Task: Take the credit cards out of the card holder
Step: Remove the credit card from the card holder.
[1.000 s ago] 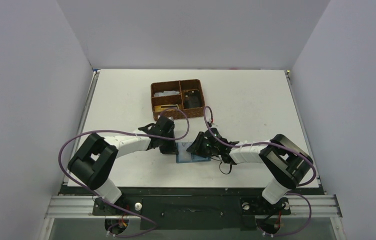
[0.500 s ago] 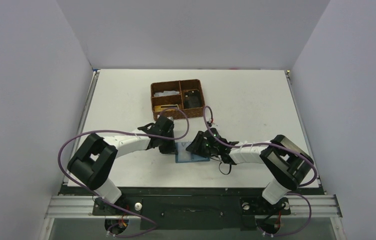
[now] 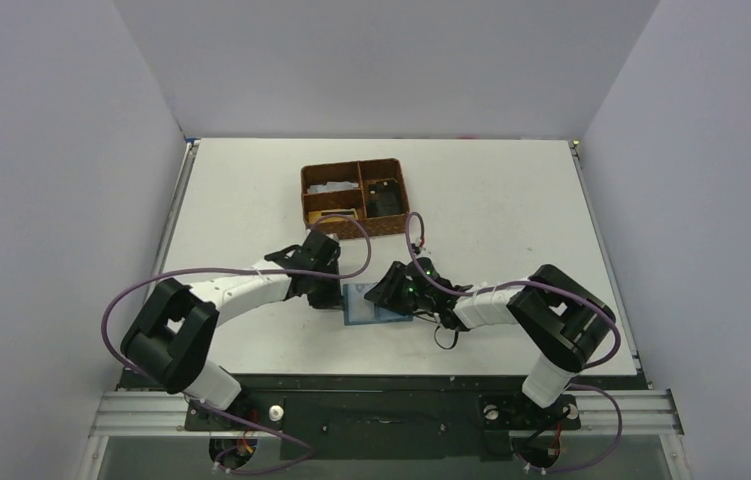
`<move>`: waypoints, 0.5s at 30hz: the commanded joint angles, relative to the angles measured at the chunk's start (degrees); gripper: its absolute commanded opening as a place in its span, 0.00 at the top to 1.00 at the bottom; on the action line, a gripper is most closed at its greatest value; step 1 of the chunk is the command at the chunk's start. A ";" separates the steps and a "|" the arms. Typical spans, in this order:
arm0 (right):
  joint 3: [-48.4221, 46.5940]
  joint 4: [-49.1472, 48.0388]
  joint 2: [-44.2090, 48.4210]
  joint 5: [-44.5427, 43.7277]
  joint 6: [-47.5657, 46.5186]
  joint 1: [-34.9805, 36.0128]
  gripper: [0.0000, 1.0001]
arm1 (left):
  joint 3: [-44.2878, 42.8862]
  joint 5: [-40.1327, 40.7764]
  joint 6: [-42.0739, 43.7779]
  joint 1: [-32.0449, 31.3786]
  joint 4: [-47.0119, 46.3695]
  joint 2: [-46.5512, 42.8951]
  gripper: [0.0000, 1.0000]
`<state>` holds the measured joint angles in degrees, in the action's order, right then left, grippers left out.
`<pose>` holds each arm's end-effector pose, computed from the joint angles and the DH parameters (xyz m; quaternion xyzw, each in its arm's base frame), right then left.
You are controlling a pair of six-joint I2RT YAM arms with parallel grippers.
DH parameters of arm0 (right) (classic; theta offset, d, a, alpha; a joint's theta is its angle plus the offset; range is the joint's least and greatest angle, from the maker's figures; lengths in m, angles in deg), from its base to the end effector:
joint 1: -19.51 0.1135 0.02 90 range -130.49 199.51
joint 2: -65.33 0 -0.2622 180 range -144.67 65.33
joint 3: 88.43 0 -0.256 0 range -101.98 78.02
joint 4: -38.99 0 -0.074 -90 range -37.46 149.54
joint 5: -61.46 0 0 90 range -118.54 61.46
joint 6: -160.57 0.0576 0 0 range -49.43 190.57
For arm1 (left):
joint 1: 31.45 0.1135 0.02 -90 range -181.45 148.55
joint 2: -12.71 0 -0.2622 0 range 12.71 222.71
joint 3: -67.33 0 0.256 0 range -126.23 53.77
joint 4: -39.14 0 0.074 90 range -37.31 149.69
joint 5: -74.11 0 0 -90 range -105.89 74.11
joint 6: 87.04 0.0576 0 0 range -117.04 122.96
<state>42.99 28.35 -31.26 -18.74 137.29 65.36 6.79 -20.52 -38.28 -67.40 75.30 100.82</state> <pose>0.2195 0.2402 0.1043 0.1245 0.8852 0.4099 0.1815 0.2373 -0.1778 0.1392 -0.0357 0.9724 -0.1724 0.1529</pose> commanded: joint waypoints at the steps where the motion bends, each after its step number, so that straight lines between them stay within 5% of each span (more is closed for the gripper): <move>1: 1.95 -3.39 -1.40 1.43 2.07 0.62 0.64 | -2.88 0.96 0.72 0.39 2.07 -4.24 0.95; 15: 2.84 -5.07 -1.62 1.81 3.62 0.56 0.64 | -2.32 -1.00 0.25 0.46 -3.07 0.80 0.92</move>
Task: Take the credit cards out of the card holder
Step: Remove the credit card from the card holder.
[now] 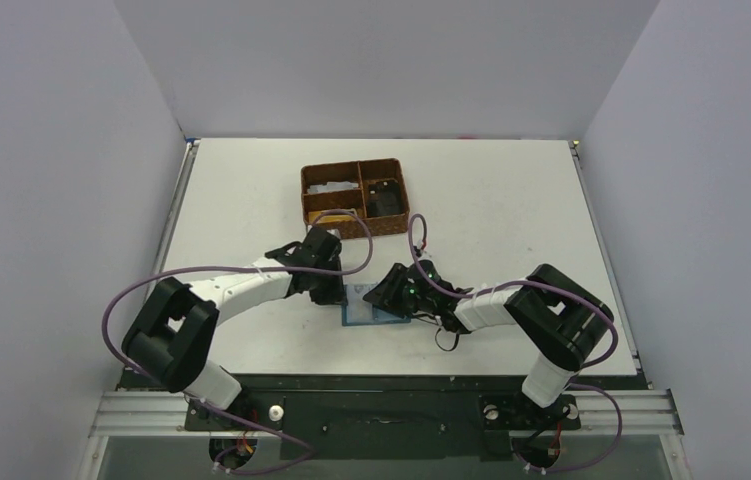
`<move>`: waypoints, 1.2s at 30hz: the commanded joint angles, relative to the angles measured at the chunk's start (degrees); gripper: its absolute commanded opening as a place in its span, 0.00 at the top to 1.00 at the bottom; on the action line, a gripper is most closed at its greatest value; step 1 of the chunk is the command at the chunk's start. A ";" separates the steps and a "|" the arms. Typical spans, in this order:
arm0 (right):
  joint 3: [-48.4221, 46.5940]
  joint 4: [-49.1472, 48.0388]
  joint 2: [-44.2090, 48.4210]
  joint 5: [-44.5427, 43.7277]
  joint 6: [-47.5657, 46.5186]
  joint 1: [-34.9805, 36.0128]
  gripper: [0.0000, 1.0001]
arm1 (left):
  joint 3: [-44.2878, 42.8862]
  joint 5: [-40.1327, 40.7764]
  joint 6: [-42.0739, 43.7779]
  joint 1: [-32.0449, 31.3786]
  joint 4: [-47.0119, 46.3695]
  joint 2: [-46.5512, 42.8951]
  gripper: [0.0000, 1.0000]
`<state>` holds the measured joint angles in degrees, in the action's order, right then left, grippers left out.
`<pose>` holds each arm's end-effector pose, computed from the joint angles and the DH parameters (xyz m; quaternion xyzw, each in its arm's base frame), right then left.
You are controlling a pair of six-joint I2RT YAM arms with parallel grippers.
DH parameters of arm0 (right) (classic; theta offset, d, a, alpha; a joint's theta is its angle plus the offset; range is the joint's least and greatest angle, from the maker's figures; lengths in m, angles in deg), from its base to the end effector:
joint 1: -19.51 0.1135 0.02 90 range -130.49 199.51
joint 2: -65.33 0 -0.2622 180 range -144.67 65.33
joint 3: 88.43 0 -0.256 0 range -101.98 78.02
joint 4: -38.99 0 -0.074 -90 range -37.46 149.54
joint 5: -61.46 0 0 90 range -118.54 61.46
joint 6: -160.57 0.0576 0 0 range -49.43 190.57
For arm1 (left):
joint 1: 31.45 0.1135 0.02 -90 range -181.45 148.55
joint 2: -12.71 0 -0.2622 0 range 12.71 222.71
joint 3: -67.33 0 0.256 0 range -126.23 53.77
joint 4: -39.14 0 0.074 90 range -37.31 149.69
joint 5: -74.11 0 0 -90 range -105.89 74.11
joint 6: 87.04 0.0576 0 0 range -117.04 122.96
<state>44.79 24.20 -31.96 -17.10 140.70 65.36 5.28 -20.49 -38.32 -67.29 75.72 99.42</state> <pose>0.2161 0.2390 0.0999 0.1418 0.8752 0.4319 0.1654 0.2412 -0.1799 0.1533 -0.0360 0.9673 -0.1851 0.1698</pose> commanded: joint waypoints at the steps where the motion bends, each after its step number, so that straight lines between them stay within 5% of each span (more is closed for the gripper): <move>1: 1.06 -0.86 -0.95 0.16 0.19 0.56 0.64 | -0.64 -1.55 0.31 0.34 -3.90 2.39 0.92; 17: 1.44 -2.23 -1.54 0.42 0.44 -0.02 0.65 | -0.76 0.08 -0.93 -3.00 -5.24 9.41 0.96; 36: 3.74 -7.52 0.07 1.29 0.57 -1.37 0.88 | 0.24 0.26 -2.37 -3.64 -5.32 11.70 1.00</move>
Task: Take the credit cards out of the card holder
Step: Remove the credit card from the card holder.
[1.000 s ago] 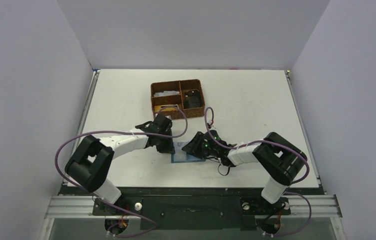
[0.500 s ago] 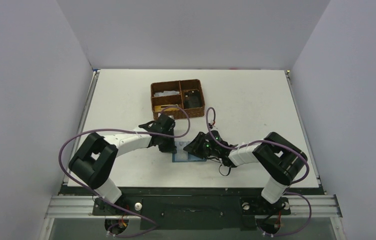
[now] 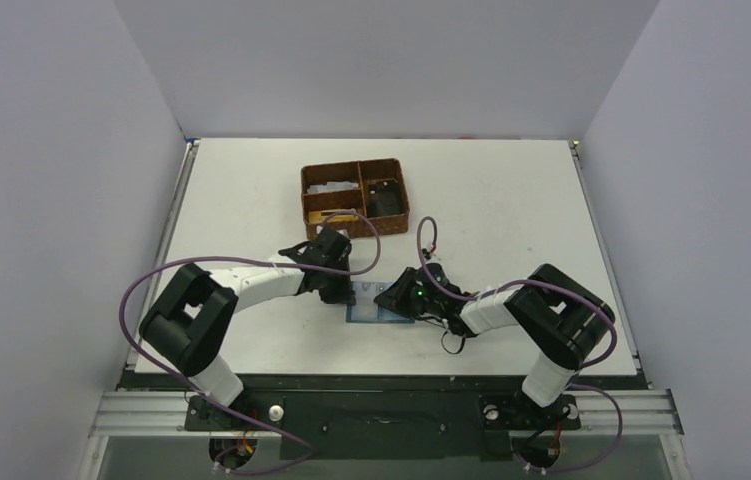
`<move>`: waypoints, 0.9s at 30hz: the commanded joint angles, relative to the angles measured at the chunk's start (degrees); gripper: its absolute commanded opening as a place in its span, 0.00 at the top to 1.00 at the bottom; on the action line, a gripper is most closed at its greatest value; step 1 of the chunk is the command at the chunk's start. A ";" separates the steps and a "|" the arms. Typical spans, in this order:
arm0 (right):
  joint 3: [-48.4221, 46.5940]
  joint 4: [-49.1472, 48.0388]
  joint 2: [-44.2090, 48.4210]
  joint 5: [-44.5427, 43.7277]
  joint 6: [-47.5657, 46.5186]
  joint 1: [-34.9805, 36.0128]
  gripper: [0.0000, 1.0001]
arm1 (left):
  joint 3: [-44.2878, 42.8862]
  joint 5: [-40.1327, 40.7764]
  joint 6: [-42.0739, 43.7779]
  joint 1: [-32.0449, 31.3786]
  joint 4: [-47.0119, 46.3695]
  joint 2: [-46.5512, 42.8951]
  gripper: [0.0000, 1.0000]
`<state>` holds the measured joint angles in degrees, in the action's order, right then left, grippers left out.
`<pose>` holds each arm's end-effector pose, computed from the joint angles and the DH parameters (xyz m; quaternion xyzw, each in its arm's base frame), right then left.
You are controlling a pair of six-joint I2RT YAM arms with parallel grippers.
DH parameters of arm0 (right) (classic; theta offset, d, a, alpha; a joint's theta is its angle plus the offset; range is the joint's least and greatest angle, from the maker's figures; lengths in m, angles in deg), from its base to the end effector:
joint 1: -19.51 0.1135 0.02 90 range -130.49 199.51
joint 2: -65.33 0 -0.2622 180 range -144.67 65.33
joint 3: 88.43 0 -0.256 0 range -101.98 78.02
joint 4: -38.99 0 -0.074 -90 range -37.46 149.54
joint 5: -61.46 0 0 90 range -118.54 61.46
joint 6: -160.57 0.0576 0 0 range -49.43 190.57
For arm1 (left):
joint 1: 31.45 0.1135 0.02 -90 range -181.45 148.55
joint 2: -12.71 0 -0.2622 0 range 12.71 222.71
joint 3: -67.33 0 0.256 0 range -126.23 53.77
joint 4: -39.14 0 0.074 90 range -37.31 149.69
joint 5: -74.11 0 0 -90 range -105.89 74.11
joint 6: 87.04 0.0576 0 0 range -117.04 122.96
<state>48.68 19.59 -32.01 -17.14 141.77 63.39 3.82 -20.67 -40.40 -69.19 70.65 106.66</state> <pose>0.2149 0.2225 0.0903 0.1640 0.8687 0.4347 0.1720 0.2506 -0.2000 0.1294 -0.0374 0.9687 -0.1882 0.1577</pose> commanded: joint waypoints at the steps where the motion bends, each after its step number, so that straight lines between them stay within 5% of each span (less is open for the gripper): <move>1: -0.17 -2.63 0.41 1.34 -0.69 0.64 0.89 | 1.62 0.41 -0.27 -1.77 -0.22 4.52 1.00; 10: -1.41 1.89 1.91 0.16 -3.26 0.73 1.00 | 1.46 0.51 -0.06 -2.02 0.40 4.44 1.00; 27: -2.28 13.21 6.15 -5.62 -8.48 0.67 1.00 | 3.92 1.45 0.61 0.42 0.86 4.21 1.00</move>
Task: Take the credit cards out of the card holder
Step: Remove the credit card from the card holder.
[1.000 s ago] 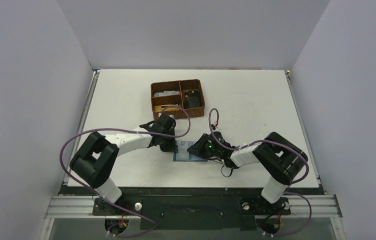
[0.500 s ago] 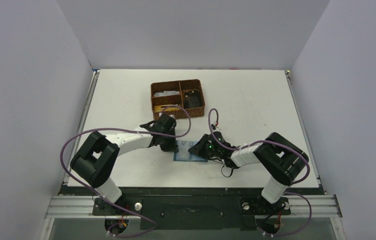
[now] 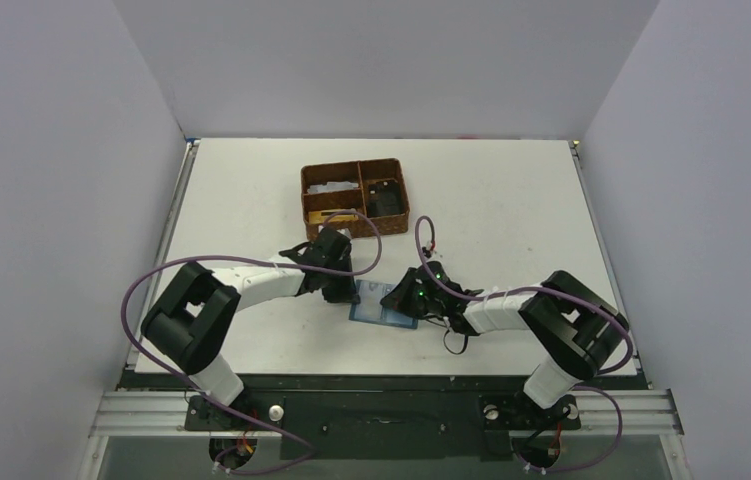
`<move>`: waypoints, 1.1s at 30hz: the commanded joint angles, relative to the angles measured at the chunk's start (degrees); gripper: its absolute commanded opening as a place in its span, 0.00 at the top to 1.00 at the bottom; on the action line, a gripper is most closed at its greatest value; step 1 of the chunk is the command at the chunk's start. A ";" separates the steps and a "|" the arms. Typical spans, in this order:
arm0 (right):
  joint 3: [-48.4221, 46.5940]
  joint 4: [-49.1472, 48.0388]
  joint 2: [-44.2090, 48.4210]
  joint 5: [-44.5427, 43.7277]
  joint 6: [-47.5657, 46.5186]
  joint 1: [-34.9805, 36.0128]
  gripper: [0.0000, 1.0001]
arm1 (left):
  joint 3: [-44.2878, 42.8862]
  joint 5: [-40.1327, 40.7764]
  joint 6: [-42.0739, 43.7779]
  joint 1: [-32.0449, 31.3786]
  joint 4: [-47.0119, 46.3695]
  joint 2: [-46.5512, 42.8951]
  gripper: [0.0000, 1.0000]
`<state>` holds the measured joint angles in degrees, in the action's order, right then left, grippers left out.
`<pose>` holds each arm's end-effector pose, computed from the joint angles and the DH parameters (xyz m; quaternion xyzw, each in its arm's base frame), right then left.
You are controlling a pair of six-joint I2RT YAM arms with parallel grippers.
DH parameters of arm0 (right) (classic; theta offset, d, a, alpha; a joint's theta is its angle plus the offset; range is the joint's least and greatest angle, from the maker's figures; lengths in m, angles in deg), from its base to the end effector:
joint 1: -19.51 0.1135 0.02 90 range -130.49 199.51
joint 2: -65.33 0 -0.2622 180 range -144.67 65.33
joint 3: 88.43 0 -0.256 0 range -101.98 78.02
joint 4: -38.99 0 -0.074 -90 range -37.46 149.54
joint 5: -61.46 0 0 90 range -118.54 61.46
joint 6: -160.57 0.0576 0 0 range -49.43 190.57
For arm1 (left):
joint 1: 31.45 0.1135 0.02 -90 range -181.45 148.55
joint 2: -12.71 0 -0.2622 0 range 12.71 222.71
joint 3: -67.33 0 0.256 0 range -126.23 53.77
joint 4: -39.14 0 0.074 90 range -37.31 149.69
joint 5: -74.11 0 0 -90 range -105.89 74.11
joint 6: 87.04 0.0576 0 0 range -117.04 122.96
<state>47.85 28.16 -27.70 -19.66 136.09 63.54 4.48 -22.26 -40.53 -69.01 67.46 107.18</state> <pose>0.2118 0.2172 0.0998 0.1344 0.8884 0.3942 0.1930 0.2531 -0.2027 0.1271 -0.0355 0.9638 -0.2090 0.1619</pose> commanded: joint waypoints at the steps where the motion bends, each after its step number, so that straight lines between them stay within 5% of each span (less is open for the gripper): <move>1: -1.53 4.97 1.87 -3.40 -2.95 0.46 1.00 | 3.47 3.08 0.56 0.33 3.96 3.69 1.00; 18: -1.33 9.77 3.68 -5.92 -5.63 0.47 1.00 | 5.17 3.18 -1.15 1.17 2.55 3.66 1.00; 33: 5.45 -13.27 -0.16 2.88 2.51 -2.15 0.82 | 5.76 3.32 -0.99 1.17 1.92 4.55 1.00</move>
<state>52.26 23.26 -26.13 -18.59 136.28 62.19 6.55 -23.69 -43.13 -67.72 64.20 107.25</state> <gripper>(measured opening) 0.174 0.004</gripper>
